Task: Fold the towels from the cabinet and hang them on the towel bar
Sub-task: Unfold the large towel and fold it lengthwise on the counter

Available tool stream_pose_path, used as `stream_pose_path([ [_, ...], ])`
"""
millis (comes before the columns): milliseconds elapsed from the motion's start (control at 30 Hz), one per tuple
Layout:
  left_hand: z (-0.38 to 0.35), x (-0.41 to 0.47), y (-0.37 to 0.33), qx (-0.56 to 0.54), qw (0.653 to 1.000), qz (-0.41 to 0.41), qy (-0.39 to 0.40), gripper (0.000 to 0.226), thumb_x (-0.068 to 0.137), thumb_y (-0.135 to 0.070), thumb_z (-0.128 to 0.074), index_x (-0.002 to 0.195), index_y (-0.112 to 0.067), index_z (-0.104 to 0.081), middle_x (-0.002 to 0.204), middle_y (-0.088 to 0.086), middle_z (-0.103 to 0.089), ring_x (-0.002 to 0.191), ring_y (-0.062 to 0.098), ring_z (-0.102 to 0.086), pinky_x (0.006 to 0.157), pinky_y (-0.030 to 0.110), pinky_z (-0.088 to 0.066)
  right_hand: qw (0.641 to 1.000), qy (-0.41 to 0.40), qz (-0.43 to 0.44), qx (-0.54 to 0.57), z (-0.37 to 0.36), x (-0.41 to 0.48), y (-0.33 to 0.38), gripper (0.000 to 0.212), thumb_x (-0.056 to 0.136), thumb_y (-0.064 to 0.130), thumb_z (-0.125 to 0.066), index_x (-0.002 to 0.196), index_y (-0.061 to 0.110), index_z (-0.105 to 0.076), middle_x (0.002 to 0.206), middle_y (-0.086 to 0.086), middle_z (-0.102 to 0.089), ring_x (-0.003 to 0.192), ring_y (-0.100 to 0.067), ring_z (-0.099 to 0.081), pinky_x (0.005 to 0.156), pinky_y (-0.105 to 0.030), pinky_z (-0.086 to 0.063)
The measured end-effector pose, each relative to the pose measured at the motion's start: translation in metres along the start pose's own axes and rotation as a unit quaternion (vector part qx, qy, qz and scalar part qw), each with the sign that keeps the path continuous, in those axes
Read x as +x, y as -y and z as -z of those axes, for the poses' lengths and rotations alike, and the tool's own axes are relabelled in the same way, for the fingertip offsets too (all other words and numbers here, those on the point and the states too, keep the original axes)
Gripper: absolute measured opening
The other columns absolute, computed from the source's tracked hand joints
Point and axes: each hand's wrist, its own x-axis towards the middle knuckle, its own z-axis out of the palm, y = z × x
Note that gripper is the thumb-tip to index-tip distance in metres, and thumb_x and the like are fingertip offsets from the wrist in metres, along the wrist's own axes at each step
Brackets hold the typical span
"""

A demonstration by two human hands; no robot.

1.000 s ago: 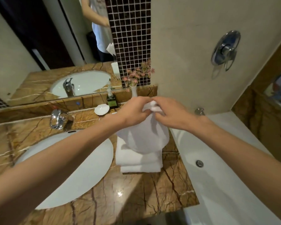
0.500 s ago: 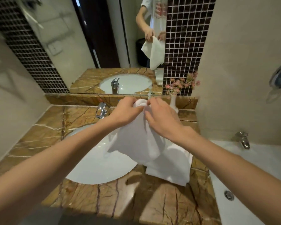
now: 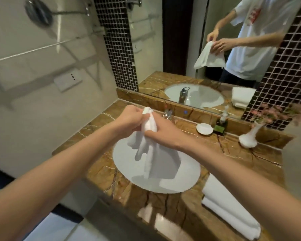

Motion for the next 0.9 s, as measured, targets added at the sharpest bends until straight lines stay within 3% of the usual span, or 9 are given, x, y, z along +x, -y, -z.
stream_pose_path([
  [133, 0.052, 0.003, 0.019, -0.008, 0.998, 0.033, -0.059, 0.015, 0.09, 0.001, -0.055, 0.078, 0.002, -0.063, 0.074, 0.013, -0.062, 0.064, 0.021, -0.062, 0.059, 0.033, -0.054, 0.997, 0.06, -0.047, 0.032, -0.031, 0.04, -0.002, 0.045, 0.088, 0.009, -0.048, 0.132, 0.021, -0.051, 0.119, -0.003, -0.061, 0.103, -0.02, -0.059, 0.091, -0.043, -0.05],
  [233, 0.086, 0.002, 0.027, -0.009, 0.995, 0.045, -0.087, 0.006, 0.087, 0.002, -0.054, 0.085, -0.001, -0.058, 0.081, 0.015, -0.055, 0.073, 0.025, -0.056, 0.065, 0.035, -0.049, 0.995, 0.036, -0.063, 0.062, -0.055, 0.067, -0.003, 0.035, 0.089, 0.003, -0.047, 0.117, 0.019, -0.062, 0.098, 0.008, -0.063, 0.086, -0.007, -0.059, 0.079, -0.03, -0.051],
  [300, 0.109, 0.002, 0.03, -0.017, 0.991, 0.058, -0.123, 0.008, 0.085, 0.004, -0.052, 0.086, -0.002, -0.057, 0.078, 0.015, -0.05, 0.071, 0.024, -0.052, 0.059, 0.032, -0.045, 0.995, 0.005, -0.09, 0.053, -0.073, 0.082, -0.007, 0.026, 0.086, 0.004, -0.053, 0.104, 0.016, -0.067, 0.093, 0.006, -0.063, 0.083, -0.01, -0.059, 0.073, -0.031, -0.051],
  [400, 0.145, 0.001, 0.031, -0.044, 0.98, 0.067, -0.183, 0.019, 0.083, 0.007, -0.049, 0.068, -0.004, -0.048, 0.06, 0.009, -0.039, 0.051, 0.02, -0.04, 0.039, 0.017, -0.029, 0.987, -0.017, -0.148, 0.059, -0.104, 0.101, -0.019, 0.006, 0.078, 0.013, -0.064, 0.077, 0.019, -0.066, 0.081, 0.002, -0.062, 0.076, -0.015, -0.057, 0.06, -0.028, -0.046],
  [467, 0.167, -0.001, 0.03, -0.084, 0.975, 0.055, -0.197, 0.019, 0.084, 0.007, -0.047, 0.077, -0.009, -0.052, 0.062, 0.007, -0.039, 0.052, 0.018, -0.038, 0.039, 0.016, -0.028, 0.982, -0.024, -0.176, 0.061, -0.127, 0.109, -0.031, 0.007, 0.076, 0.016, -0.069, 0.071, 0.015, -0.063, 0.077, -0.001, -0.063, 0.073, -0.015, -0.055, 0.061, -0.03, -0.045],
  [567, 0.195, -0.006, 0.025, -0.171, 0.971, 0.064, -0.152, 0.036, 0.089, 0.005, -0.039, 0.112, -0.012, -0.061, 0.077, 0.004, -0.052, 0.059, 0.011, -0.046, 0.049, 0.021, -0.037, 0.979, 0.028, -0.201, -0.003, -0.152, 0.116, -0.051, 0.011, 0.079, 0.008, -0.058, 0.087, 0.012, -0.064, 0.089, -0.007, -0.064, 0.081, -0.02, -0.056, 0.071, -0.037, -0.05],
  [667, 0.207, -0.011, 0.018, -0.242, 0.958, 0.101, -0.112, 0.03, 0.092, 0.001, -0.038, 0.093, -0.01, -0.066, 0.067, 0.0, -0.054, 0.04, 0.003, -0.045, 0.032, 0.01, -0.03, 0.971, 0.111, -0.195, -0.086, -0.163, 0.111, -0.065, 0.032, 0.078, 0.001, -0.052, 0.105, 0.015, -0.064, 0.099, -0.004, -0.065, 0.089, -0.022, -0.059, 0.075, -0.037, -0.053],
  [767, 0.207, -0.011, 0.011, -0.338, 0.931, 0.099, -0.096, 0.027, 0.092, 0.004, -0.039, 0.084, -0.006, -0.062, 0.058, 0.002, -0.058, 0.036, 0.005, -0.05, 0.03, 0.01, -0.035, 0.974, 0.153, -0.148, -0.075, -0.166, 0.103, -0.061, 0.042, 0.082, 0.01, -0.061, 0.121, 0.022, -0.055, 0.113, 0.0, -0.06, 0.1, -0.019, -0.058, 0.083, -0.032, -0.052],
  [900, 0.201, -0.009, 0.008, -0.43, 0.895, 0.075, -0.093, 0.029, 0.092, 0.008, -0.039, 0.073, 0.003, -0.059, 0.073, 0.009, -0.054, 0.055, 0.012, -0.056, 0.049, 0.016, -0.051, 0.988, 0.031, -0.079, 0.13, -0.163, 0.093, -0.027, 0.064, 0.072, 0.052, -0.075, 0.129, 0.04, -0.049, 0.122, 0.017, -0.058, 0.108, -0.003, -0.057, 0.083, -0.022, -0.052],
])
